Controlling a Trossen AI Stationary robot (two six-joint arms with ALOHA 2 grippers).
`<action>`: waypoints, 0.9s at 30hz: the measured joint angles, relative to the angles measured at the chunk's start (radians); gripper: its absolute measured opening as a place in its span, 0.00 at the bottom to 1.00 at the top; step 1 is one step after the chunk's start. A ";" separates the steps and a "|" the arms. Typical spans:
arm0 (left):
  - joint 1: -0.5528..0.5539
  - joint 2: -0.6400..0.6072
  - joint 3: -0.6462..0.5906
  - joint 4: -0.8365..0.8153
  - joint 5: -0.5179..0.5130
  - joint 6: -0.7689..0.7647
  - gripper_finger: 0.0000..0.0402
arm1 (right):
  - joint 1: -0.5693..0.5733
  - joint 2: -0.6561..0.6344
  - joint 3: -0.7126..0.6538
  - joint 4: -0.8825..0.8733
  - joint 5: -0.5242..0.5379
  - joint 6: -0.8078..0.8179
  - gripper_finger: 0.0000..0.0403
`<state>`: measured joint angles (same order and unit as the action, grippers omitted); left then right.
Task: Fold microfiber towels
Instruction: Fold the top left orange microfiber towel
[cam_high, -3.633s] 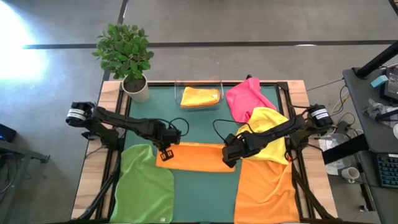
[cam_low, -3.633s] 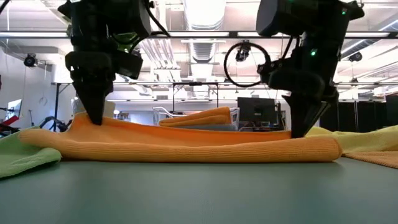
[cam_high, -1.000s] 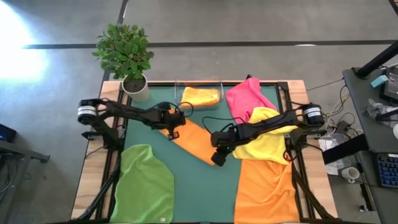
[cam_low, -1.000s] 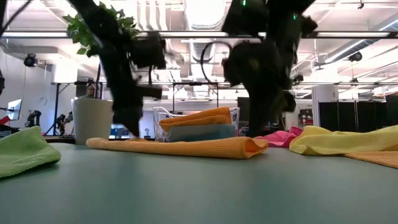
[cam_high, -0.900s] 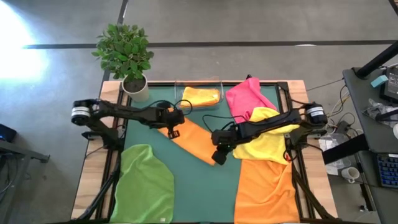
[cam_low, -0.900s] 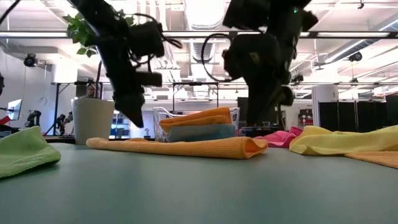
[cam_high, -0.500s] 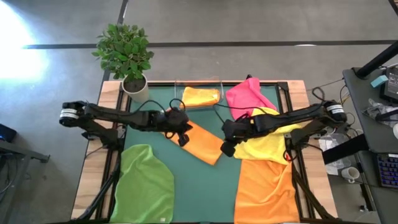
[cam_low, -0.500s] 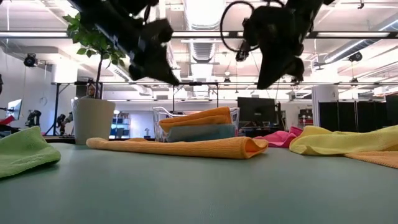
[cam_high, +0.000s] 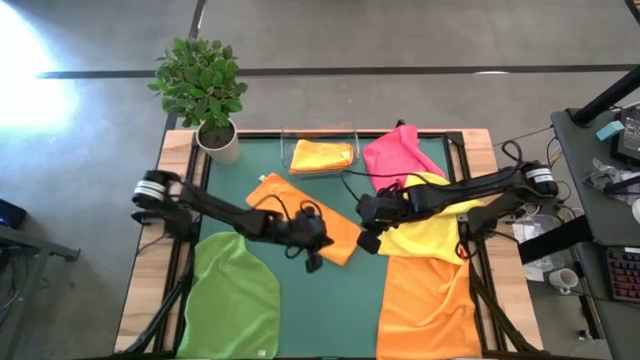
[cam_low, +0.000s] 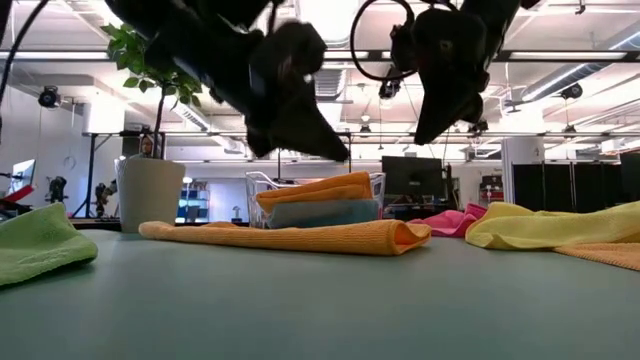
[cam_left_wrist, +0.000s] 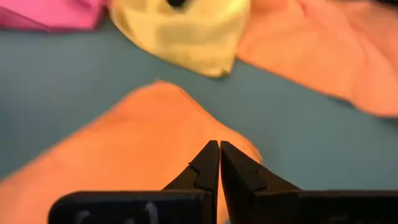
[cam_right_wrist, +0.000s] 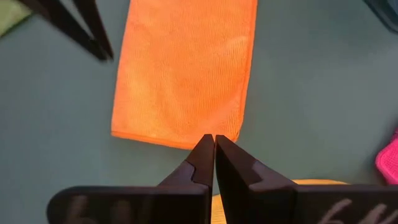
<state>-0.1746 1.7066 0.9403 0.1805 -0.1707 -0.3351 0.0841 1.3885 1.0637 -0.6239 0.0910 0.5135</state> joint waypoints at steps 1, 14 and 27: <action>-0.010 0.027 0.010 0.000 0.000 -0.002 0.00 | 0.000 0.005 0.000 0.000 0.000 -0.007 0.02; -0.050 0.210 0.098 -0.089 0.000 -0.106 0.00 | 0.000 0.007 -0.008 -0.034 -0.004 -0.055 0.02; -0.071 0.103 0.141 -0.694 0.079 -0.127 0.00 | 0.003 0.007 -0.074 -0.034 -0.004 -0.060 0.02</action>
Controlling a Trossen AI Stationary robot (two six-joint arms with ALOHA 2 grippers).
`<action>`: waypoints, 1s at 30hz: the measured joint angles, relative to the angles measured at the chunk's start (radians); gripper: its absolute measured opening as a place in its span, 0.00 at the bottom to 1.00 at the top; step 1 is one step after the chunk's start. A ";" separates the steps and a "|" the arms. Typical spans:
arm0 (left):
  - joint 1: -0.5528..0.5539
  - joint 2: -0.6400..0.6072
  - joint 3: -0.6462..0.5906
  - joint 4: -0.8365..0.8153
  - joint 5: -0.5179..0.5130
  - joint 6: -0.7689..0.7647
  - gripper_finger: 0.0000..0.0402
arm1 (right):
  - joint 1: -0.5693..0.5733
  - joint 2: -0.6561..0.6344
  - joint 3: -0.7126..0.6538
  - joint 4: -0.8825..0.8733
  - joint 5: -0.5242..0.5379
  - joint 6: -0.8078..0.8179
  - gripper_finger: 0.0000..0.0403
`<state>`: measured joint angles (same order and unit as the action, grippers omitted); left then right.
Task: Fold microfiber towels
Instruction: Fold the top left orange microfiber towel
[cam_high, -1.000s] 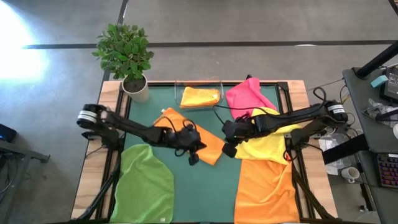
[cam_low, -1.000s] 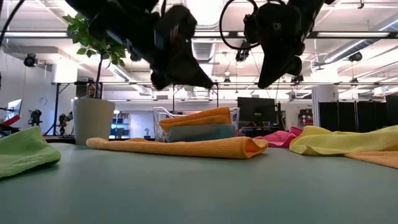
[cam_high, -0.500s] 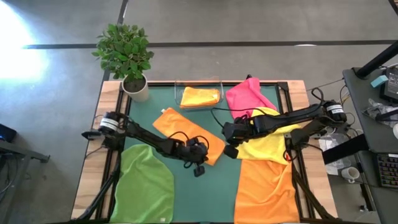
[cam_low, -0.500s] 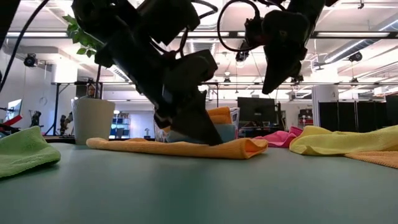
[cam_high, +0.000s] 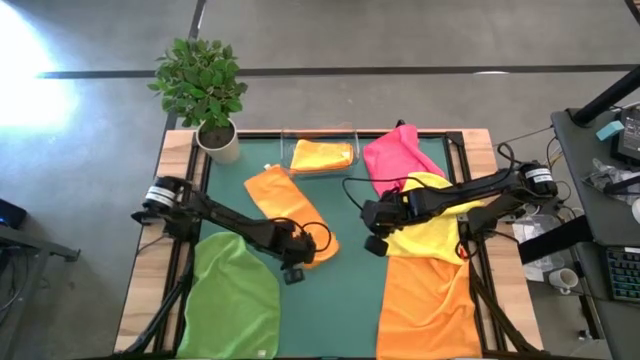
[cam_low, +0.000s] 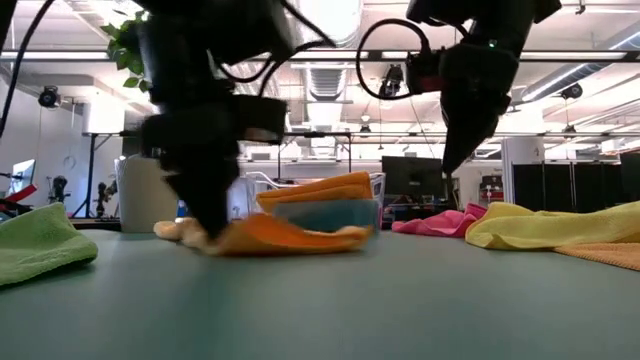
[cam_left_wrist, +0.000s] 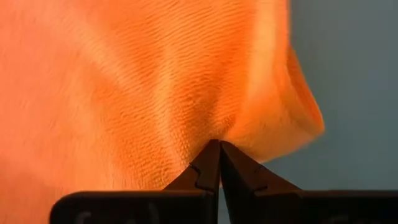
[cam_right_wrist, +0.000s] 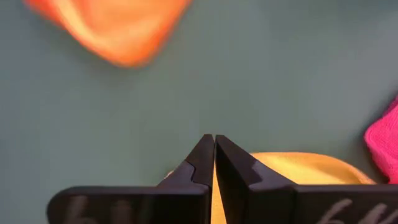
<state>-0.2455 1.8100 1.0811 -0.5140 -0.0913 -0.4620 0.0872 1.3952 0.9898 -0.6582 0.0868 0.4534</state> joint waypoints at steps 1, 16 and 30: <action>0.000 -0.014 0.002 -0.059 0.005 0.009 0.00 | 0.000 0.000 -0.004 0.001 0.000 0.000 0.02; 0.001 -0.129 0.031 -0.231 0.011 0.056 0.03 | 0.000 0.000 -0.029 0.015 0.000 -0.006 0.02; -0.030 -0.139 0.073 -0.284 0.117 0.049 0.38 | 0.000 0.001 -0.029 0.226 -0.052 -0.240 0.03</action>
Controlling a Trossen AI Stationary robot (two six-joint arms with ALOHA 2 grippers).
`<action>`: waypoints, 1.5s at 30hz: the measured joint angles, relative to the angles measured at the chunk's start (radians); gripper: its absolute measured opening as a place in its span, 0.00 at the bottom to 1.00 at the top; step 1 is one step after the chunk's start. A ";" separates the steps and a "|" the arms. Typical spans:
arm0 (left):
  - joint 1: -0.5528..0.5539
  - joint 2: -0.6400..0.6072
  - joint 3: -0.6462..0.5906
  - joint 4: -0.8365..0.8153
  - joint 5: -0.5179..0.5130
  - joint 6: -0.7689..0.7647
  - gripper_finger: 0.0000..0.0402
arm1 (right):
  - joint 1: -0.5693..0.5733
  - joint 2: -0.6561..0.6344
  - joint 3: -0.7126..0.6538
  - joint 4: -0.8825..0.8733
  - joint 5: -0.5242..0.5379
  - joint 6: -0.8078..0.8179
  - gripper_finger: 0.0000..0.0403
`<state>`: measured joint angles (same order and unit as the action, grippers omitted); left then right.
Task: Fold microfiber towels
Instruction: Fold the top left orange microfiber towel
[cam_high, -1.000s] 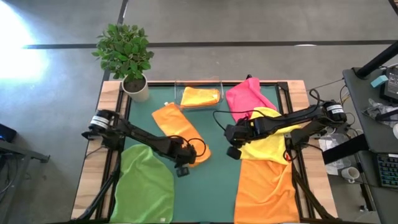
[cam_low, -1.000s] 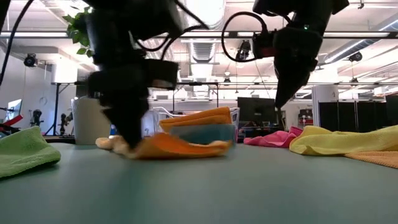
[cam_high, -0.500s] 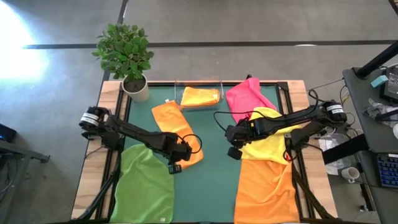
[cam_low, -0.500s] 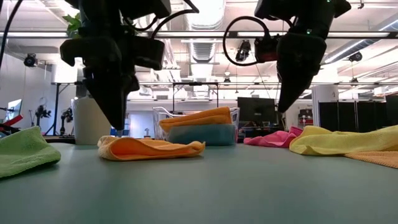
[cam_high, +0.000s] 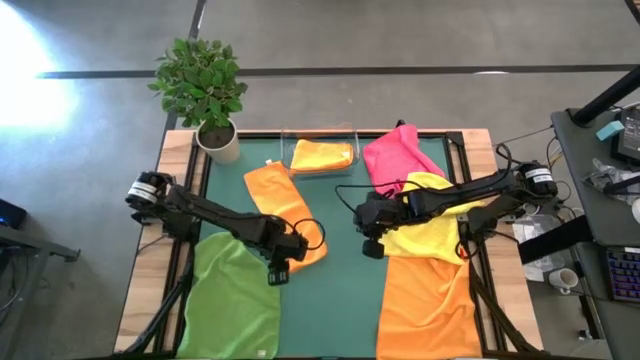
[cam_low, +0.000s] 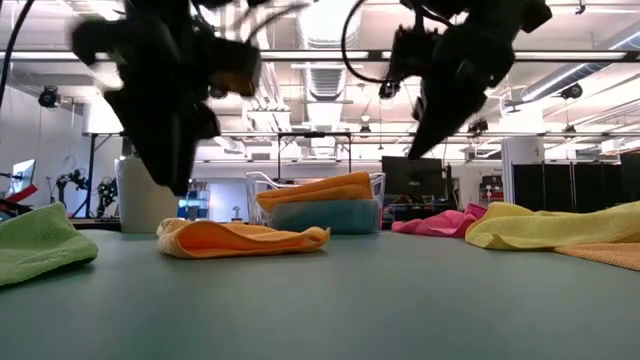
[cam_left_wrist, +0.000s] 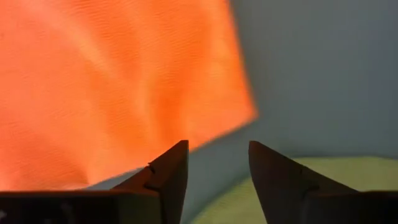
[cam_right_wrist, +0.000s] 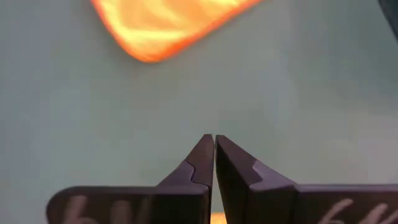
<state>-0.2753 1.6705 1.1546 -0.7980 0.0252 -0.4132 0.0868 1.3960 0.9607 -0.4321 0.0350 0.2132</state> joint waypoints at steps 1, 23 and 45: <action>-0.017 -0.004 0.007 -0.001 -0.003 0.000 0.38 | 0.000 0.000 0.000 0.023 -0.027 -0.025 0.03; -0.221 0.072 0.001 0.118 -0.334 -0.122 0.39 | 0.012 0.272 0.138 0.242 -0.122 -0.376 0.39; -0.214 0.217 0.004 0.137 -0.399 -0.192 0.30 | 0.016 0.478 0.254 0.241 -0.123 -0.581 0.36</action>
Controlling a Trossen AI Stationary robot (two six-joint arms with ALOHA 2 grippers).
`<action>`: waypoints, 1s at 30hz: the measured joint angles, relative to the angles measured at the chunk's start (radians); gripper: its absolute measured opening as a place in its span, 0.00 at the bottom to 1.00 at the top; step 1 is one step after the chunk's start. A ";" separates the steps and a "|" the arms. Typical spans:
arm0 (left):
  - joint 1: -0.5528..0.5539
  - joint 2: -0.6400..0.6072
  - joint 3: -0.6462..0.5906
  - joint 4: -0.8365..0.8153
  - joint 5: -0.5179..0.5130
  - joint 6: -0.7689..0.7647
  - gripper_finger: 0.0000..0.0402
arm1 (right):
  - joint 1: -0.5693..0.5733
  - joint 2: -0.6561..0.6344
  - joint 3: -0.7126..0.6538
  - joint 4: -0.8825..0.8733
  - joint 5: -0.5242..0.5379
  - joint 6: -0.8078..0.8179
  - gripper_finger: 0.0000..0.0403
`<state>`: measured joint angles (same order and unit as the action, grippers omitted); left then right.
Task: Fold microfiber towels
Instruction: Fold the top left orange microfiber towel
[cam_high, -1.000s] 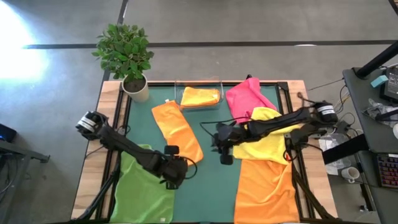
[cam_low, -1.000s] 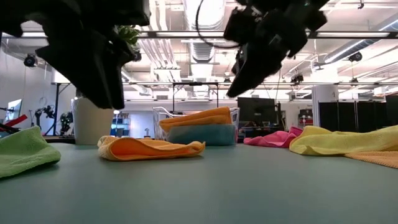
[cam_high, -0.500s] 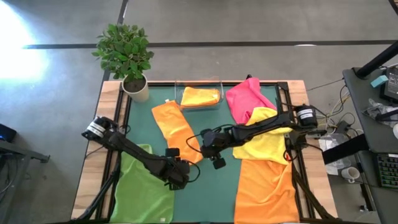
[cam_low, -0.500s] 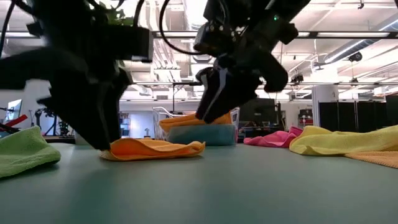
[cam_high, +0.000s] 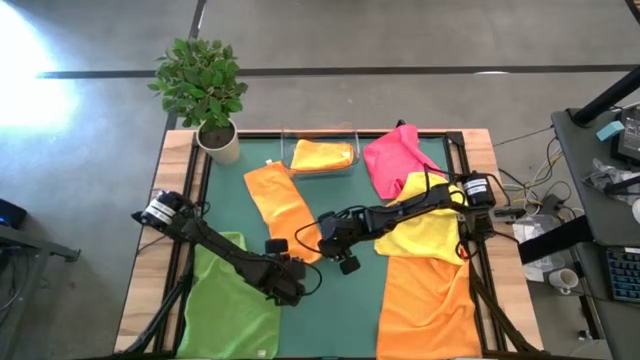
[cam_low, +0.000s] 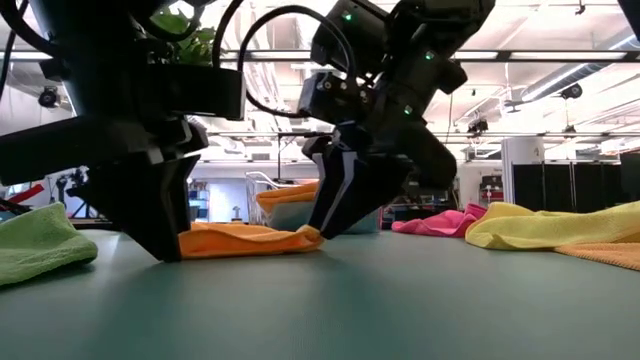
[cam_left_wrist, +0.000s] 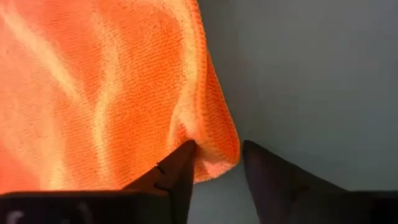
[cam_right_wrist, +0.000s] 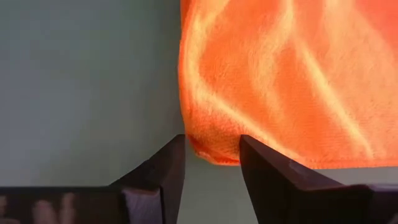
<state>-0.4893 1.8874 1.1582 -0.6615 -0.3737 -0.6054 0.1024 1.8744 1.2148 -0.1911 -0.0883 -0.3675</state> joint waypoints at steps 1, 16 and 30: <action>0.001 0.001 0.000 0.002 0.002 0.000 0.27 | 0.000 0.000 0.000 -0.004 0.000 0.000 0.36; 0.015 -0.002 -0.004 -0.002 -0.012 0.009 0.02 | 0.009 0.034 0.003 0.059 0.000 -0.067 0.35; 0.027 -0.009 0.001 0.007 0.002 0.008 0.00 | 0.009 0.086 0.011 0.024 -0.003 0.077 0.04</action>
<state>-0.4625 1.8782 1.1595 -0.6540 -0.3722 -0.5972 0.1116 1.9604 1.2256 -0.1673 -0.0917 -0.2901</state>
